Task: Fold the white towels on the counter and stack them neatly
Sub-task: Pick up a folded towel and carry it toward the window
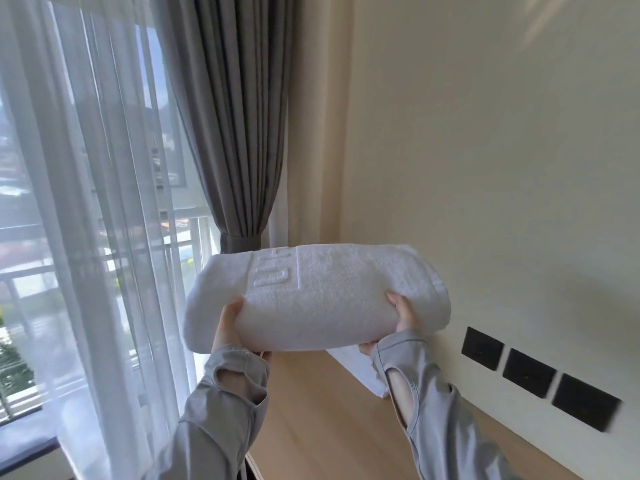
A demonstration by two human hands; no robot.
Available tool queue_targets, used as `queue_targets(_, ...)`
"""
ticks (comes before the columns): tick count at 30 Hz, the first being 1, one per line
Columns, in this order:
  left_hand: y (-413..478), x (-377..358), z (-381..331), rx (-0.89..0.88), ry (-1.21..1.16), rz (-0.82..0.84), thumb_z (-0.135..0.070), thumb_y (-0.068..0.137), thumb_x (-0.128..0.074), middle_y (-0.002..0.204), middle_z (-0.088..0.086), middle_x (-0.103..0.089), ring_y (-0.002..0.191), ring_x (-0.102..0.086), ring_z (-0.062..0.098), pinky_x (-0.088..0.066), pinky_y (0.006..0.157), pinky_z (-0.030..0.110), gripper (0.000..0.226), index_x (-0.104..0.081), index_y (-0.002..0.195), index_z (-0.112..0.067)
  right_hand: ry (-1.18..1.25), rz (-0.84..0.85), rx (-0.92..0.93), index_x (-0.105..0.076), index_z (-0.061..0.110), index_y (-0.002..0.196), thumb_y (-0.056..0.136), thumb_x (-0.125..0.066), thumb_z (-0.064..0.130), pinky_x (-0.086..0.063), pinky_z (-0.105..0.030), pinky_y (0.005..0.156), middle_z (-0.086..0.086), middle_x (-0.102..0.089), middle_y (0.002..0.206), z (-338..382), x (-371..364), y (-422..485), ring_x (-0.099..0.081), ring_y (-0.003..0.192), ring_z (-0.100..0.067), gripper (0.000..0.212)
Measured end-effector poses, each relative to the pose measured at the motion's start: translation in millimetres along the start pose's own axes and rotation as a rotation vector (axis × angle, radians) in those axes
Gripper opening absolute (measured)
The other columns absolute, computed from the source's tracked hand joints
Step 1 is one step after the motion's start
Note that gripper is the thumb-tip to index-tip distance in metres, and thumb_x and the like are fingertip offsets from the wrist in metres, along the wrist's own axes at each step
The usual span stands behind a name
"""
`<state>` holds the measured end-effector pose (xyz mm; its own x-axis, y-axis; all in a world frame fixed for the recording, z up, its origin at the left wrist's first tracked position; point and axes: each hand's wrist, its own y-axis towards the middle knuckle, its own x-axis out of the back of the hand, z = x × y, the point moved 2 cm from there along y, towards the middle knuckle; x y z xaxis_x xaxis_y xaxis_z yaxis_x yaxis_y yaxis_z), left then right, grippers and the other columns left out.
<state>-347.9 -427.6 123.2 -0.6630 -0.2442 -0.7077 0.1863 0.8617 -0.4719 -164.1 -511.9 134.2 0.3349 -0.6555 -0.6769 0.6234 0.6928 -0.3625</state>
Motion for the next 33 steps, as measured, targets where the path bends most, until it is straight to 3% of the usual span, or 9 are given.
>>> queue_targets(3, 39.3, -20.2, -9.9, 0.015, 0.012, 0.031, -0.035, 0.065, -0.079, 0.114, 0.009, -0.058, 0.105, -0.059, 0.030, -0.050, 0.091, 0.048, 0.061, -0.045, 0.112, -0.014, 0.011, 0.008, -0.010, -0.055, 0.022, 0.079, 0.073, -0.070, 0.027, -0.048, -0.036, 0.061, -0.005, -0.059, 0.081, -3.3, -21.8, 38.0, -0.058, 0.071, -0.026, 0.017)
queue_targets(8, 92.0, -58.0, -19.1, 0.029, -0.006, 0.058, -0.031, 0.066, -0.079, 0.111, 0.008, -0.059, 0.093, -0.062, 0.029, -0.054, 0.063, 0.044, 0.062, -0.047, 0.117, -0.018, 0.073, -0.014, 0.010, -0.055, 0.022, 0.077, 0.074, -0.071, 0.026, -0.050, -0.036, 0.061, -0.005, -0.060, 0.079, -2.2, -50.6, 90.5, -0.058, 0.069, -0.027, 0.016)
queue_targets(11, 120.3, -73.6, -22.4, 0.040, -0.018, 0.051, -0.031, 0.061, -0.082, 0.114, 0.008, -0.059, 0.096, -0.062, 0.030, -0.055, 0.066, 0.044, 0.071, -0.048, 0.122, -0.021, 0.096, -0.028, 0.042, -0.054, 0.022, 0.079, 0.075, -0.071, 0.024, -0.049, -0.037, 0.056, -0.006, -0.060, 0.080, -0.3, -59.7, 111.4, -0.059, 0.070, -0.027, 0.017)
queue_targets(15, 150.8, -98.5, -16.8, 0.080, 0.049, 0.135, -0.032, 0.066, -0.079, 0.104, 0.008, -0.059, 0.091, -0.061, 0.028, -0.054, 0.069, 0.043, 0.041, -0.050, 0.091, -0.018, 0.107, -0.034, 0.099, -0.056, 0.020, 0.083, 0.077, -0.068, 0.023, -0.051, -0.038, 0.059, -0.007, -0.061, 0.085, 8.0, -65.6, 136.5, -0.060, 0.075, -0.027, 0.014)
queue_targets(18, 178.3, -117.5, -10.8, 0.106, 0.087, 0.128, -0.032, 0.066, -0.079, 0.097, 0.008, -0.056, 0.086, -0.059, 0.029, -0.054, 0.074, 0.044, 0.042, -0.044, 0.083, -0.019, 0.130, -0.064, 0.156, -0.058, 0.018, 0.086, 0.077, -0.069, 0.023, -0.054, -0.041, 0.067, -0.008, -0.064, 0.088, 11.1, -65.0, 158.0, -0.062, 0.079, -0.028, 0.015)
queue_targets(21, 211.7, -137.4, -1.7, 0.142, 0.152, 0.180, -0.034, 0.067, -0.078, 0.096, 0.008, -0.055, 0.085, -0.058, 0.030, -0.054, 0.071, 0.043, 0.041, -0.044, 0.085, -0.019, 0.166, -0.126, 0.203, -0.059, 0.015, 0.086, 0.073, -0.071, 0.023, -0.054, -0.042, 0.068, -0.008, -0.065, 0.087, 10.8, -62.4, 184.0, -0.064, 0.079, -0.028, 0.020)
queue_targets(26, 284.8, -172.2, 16.2, 0.227, 0.250, 0.271, -0.035, 0.067, -0.077, 0.106, 0.006, -0.058, 0.095, -0.059, 0.028, -0.052, 0.088, 0.044, 0.057, -0.047, 0.112, -0.019, 0.241, -0.248, 0.290, -0.060, 0.013, 0.086, 0.066, -0.077, 0.028, -0.055, -0.044, 0.072, -0.008, -0.069, 0.076, 3.4, -57.8, 237.7, -0.066, 0.074, -0.028, 0.030)
queue_targets(29, 330.0, -190.8, 25.6, 0.321, 0.316, 0.312, -0.033, 0.065, -0.079, 0.103, 0.007, -0.061, 0.092, -0.061, 0.028, -0.053, 0.088, 0.043, 0.049, -0.053, 0.101, -0.013, 0.302, -0.280, 0.336, -0.060, 0.012, 0.088, 0.068, -0.076, 0.030, -0.054, -0.046, 0.077, -0.008, -0.072, 0.065, -8.2, -59.2, 269.8, -0.066, 0.080, -0.030, 0.031)
queue_targets(33, 379.2, -210.6, 41.0, 0.435, 0.389, 0.368, -0.032, 0.065, -0.080, 0.098, 0.009, -0.065, 0.090, -0.064, 0.028, -0.055, 0.083, 0.041, 0.041, -0.056, 0.091, -0.011, 0.411, -0.356, 0.439, -0.062, 0.011, 0.094, 0.069, -0.076, 0.026, -0.054, -0.047, 0.075, -0.010, -0.072, 0.081, -25.5, -62.6, 302.5, -0.065, 0.086, -0.031, 0.033)
